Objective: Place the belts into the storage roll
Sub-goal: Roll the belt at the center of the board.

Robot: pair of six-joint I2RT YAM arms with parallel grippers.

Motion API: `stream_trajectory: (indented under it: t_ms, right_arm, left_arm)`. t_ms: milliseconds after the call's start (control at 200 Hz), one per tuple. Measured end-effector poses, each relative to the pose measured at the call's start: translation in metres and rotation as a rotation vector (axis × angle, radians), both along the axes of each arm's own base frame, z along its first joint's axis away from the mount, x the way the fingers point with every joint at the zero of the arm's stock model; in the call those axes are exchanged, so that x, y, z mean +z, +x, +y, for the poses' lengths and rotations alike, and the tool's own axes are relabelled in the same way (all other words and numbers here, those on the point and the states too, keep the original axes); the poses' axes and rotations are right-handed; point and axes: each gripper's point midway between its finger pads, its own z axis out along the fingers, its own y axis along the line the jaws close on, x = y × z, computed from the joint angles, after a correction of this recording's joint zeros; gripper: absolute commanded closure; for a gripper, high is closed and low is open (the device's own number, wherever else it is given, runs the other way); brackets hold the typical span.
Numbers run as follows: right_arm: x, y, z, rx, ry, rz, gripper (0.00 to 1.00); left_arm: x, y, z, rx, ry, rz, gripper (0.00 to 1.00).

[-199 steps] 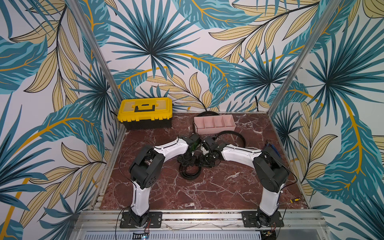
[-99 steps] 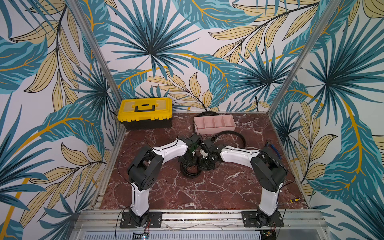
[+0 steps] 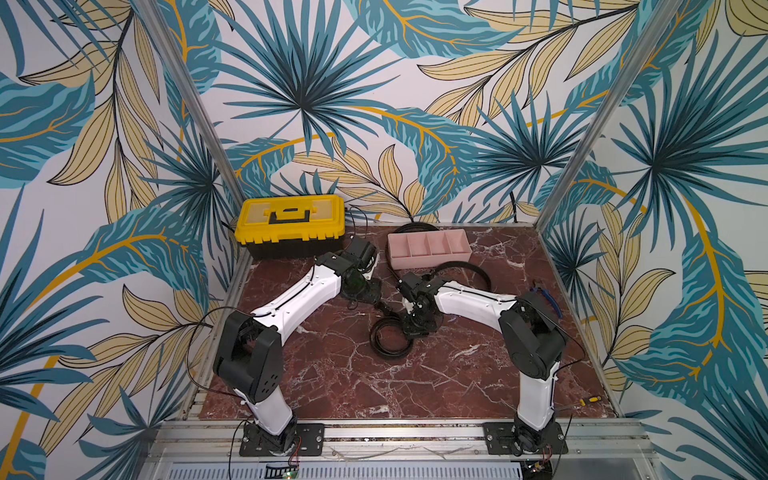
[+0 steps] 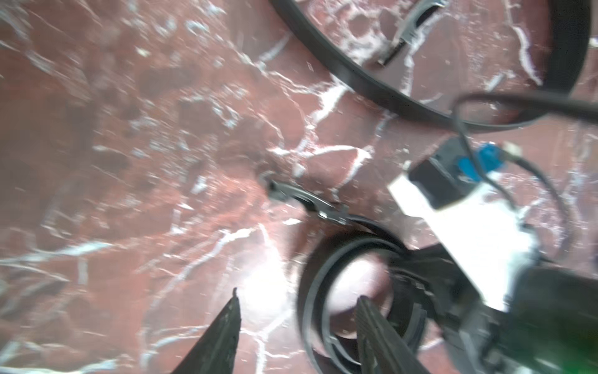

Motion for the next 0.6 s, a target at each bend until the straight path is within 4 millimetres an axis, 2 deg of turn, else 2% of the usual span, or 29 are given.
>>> stream_trajectory:
  t_ms: [140,275,451,601]
  right_arm:
    - [0.016,0.008,-0.011,0.094,-0.083,-0.049,0.96]
    - [0.017,0.009,-0.027,0.192,-0.170,-0.070,0.96]
    - [0.010,0.012,-0.039,0.307,-0.228,-0.077,0.96]
    - [-0.003,0.016,-0.044,0.390,-0.243,-0.065,0.97]
  left_arm:
    - [-0.024,0.012,-0.003,-0.112,0.031,-0.002,0.46]
    - [-0.041,0.015,-0.017,-0.251,-0.060,-0.040,0.46]
    - [-0.046,-0.002,-0.026,-0.454,-0.157,-0.130,0.45]
    - [-0.039,-0.003,-0.032,-0.569,-0.189,-0.186,0.45]
